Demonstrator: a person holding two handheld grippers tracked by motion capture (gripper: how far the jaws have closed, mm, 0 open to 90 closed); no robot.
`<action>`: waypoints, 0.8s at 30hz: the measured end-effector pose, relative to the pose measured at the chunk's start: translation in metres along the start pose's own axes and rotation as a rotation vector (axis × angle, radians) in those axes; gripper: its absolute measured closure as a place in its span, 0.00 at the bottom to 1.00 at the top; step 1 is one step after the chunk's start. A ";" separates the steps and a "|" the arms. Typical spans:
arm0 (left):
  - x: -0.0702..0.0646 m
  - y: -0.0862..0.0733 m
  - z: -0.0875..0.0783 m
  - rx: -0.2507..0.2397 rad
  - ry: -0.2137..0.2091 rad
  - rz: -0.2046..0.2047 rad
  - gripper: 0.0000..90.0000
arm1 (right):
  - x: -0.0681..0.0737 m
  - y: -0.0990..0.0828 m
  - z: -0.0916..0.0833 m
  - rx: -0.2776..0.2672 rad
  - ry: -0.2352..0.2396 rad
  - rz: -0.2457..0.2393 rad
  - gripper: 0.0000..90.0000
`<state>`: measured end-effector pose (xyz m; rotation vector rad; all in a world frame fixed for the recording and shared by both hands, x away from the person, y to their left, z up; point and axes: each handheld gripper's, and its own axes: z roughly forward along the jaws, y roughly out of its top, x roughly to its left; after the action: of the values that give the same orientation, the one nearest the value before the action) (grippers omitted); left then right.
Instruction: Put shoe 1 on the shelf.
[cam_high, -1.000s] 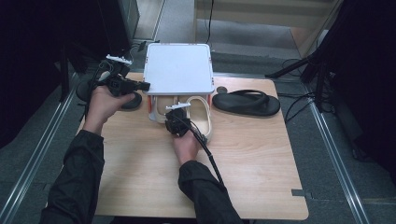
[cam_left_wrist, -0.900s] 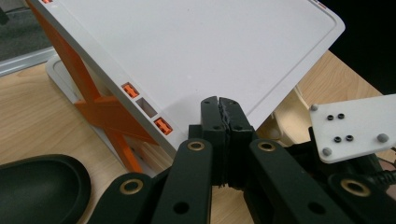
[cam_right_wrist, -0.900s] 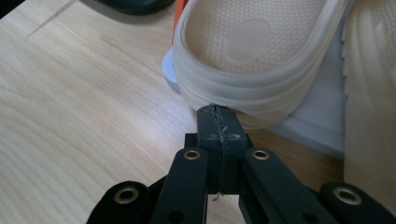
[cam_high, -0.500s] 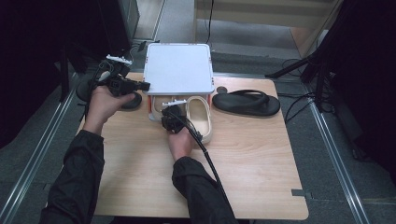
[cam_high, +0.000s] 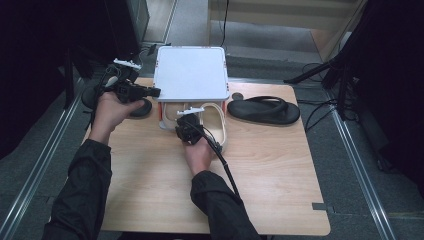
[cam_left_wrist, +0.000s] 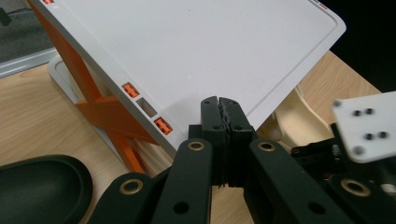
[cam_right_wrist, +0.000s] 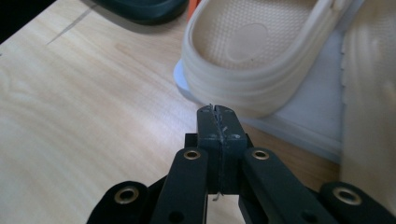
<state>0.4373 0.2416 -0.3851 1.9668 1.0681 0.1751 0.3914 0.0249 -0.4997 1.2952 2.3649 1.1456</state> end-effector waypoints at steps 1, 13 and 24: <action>0.000 0.000 0.000 0.000 0.002 0.000 1.00 | 0.000 -0.002 -0.005 -0.004 0.007 -0.001 1.00; -0.001 0.000 0.000 -0.001 0.008 0.001 1.00 | -0.014 -0.040 -0.068 -0.004 0.049 -0.038 1.00; -0.001 0.000 0.000 -0.001 0.007 -0.001 1.00 | -0.033 -0.070 -0.098 -0.015 0.059 -0.013 1.00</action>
<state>0.4368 0.2406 -0.3851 1.9659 1.0731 0.1822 0.3168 -0.0751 -0.4893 1.2568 2.3974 1.2112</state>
